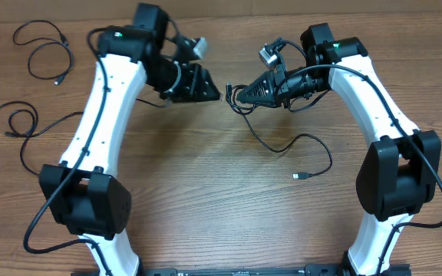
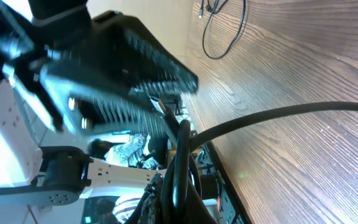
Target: Untangle cables
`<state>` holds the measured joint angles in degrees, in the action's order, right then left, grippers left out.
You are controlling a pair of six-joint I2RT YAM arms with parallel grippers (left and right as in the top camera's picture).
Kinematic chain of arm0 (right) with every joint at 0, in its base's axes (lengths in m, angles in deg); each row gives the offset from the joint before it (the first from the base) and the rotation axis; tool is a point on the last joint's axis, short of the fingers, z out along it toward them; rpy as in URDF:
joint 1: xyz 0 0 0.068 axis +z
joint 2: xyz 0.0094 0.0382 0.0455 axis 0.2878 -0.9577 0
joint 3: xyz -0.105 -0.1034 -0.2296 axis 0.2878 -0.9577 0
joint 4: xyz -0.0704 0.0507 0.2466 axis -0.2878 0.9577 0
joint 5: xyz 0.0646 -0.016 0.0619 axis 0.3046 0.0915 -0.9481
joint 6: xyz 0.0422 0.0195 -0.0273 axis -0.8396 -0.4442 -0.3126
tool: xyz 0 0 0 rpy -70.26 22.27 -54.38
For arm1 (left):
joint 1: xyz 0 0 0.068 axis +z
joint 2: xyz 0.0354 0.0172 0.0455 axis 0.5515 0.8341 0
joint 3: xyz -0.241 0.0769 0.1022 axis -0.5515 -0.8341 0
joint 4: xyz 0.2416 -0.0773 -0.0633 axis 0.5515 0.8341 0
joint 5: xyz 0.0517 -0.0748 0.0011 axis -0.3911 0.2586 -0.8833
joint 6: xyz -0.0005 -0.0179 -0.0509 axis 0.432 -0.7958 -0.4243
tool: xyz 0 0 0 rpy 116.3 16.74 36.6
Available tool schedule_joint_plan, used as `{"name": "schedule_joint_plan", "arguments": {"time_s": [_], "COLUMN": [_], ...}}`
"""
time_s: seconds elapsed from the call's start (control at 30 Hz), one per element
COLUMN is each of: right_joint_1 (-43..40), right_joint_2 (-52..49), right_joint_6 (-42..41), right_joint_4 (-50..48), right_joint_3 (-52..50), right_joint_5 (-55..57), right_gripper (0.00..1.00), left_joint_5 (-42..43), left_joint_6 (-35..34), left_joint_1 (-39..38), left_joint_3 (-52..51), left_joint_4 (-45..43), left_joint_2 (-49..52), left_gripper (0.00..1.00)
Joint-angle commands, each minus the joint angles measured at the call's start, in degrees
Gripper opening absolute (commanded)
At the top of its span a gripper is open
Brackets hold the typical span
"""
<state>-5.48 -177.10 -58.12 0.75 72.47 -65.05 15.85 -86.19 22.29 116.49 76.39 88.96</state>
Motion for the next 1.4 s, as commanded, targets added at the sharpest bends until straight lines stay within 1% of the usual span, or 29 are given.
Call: {"name": "schedule_joint_plan", "arguments": {"time_s": [0.0, 0.07, 0.13, 0.17, 0.23, 0.3, 0.33, 0.47, 0.6, 0.73, 0.83, 0.9, 0.97, 1.07, 1.27, 1.33, 1.37], "right_joint_1": [-0.13, -0.11, -0.07, -0.07, -0.07, -0.04, -0.04, -0.04, -0.04, -0.04, -0.02, -0.02, -0.02, -0.02, -0.02, -0.02, -0.02], "right_joint_2": [1.07, 1.07, 1.07, 1.07, 1.07, 1.07, 1.07, 1.07, 1.07, 1.07, 1.07, 1.07, 1.07, 1.07, 1.07, 1.07, 1.07], "right_joint_6": [-0.55, -0.55, -0.57, -0.57, -0.59, -0.59, -0.59, -0.59, -0.57, -0.57, -0.57, -0.57, -0.57, -0.57, -0.57, -0.57, -0.57], "right_joint_4": [-0.5, -0.85, -0.85, -0.83, -0.81, -0.76, -0.55, -0.09, 0.31, 0.48, 0.48, 0.46, 0.46, 0.46, 0.46, 0.46, 0.46], "right_joint_3": [0.85, 0.85, 0.85, 0.85, 0.85, 0.85, 0.85, 0.85, 0.85, 0.85, 0.85, 0.85, 0.85, 0.85, 0.85, 0.85, 0.85], "right_joint_5": [-0.94, -0.94, -0.96, -0.96, -1.01, -1.01, -1.03, -1.03, -1.03, -1.01, -1.01, -1.01, -1.01, -1.01, -0.98, -0.98, -0.98], "right_gripper": [0.04, 0.04, 0.04, 0.04, 0.04, 0.04, 0.04, 0.04, 0.04, 0.04, 0.04, 0.04, 0.04, 0.04, 0.04, 0.04, 0.04], "left_joint_5": [5.86, 10.03, 15.72, 18.1, 20.44, 18.01, 15.15, 7.48, 6.58, 3.17, 2.91, 2.93, 2.93, 2.91, 2.89, 2.89, 2.89], "left_joint_6": [-1.53, -0.66, 1.77, 2.54, 2.43, 2.45, 2.01, -1.84, -1.88, -2.19, -2.29, -2.29, -2.29, -2.27, -2.27, -2.27, -2.27], "left_joint_1": [1.05, 1.42, 1.6, 1.57, 1.16, -0.42, -1.36, -2.84, -3.21, -3.19, -3.21, -3.21, -3.45, -4.07, -4.57, -4.57, -4.57], "left_joint_3": [0.42, 0.44, 0.44, 0.44, 0.42, 0.42, 0.42, 0.42, 0.42, 0.42, 0.42, 0.42, 0.42, 0.42, 0.42, 0.42, 0.42], "left_joint_4": [-0.9, -2.16, -4.0, -5.05, -7.56, -7.56, -7.61, -8.02, -9.49, -10.27, -10.45, -10.54, -10.54, -10.54, -10.54, -10.54, -10.51], "left_joint_2": [0.24, 0.24, 0.24, 0.24, 0.24, 0.26, 0.26, 0.26, 0.26, 0.28, 0.28, 0.28, 0.35, 0.35, 0.35, 0.35, 0.35], "left_gripper": [0.38, 0.37, 0.37, 0.38, 0.43, 0.45, 0.44, 0.43, 0.43, 0.43, 0.43, 0.41, 0.37, 0.33, 0.21, 0.15, 0.11]}}
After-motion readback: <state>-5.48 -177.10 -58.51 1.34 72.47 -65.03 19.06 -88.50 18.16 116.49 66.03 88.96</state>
